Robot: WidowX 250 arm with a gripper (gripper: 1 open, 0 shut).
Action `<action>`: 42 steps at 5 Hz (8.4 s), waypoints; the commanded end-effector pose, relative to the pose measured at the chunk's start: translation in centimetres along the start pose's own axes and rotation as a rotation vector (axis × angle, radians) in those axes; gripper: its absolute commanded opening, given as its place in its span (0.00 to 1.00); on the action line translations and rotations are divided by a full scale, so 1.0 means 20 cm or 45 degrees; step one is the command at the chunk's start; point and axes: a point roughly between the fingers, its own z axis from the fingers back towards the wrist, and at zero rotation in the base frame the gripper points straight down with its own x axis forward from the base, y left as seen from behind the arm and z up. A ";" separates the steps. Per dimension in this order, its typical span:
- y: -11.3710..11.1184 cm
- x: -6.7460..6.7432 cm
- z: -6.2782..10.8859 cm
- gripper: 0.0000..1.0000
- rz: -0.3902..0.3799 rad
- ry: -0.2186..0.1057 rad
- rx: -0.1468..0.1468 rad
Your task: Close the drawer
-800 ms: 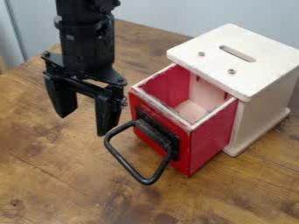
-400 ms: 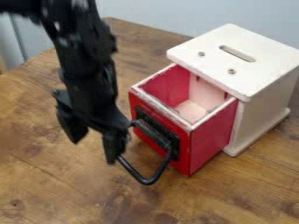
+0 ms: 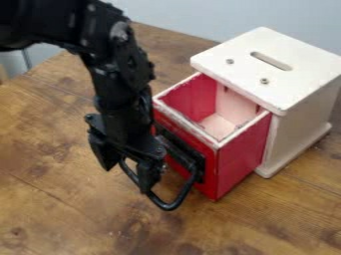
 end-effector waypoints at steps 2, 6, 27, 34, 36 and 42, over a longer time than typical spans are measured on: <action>-0.01 0.15 -0.03 1.00 -0.020 -0.012 -0.004; -0.02 0.27 -0.17 1.00 -0.034 -0.034 0.007; 0.19 0.66 0.50 1.00 0.157 -0.077 0.027; 0.04 0.66 0.56 1.00 -0.095 -0.097 -0.010; 0.02 0.66 0.56 1.00 -0.150 -0.077 -0.012; 0.08 0.60 0.65 1.00 -0.109 -0.094 -0.008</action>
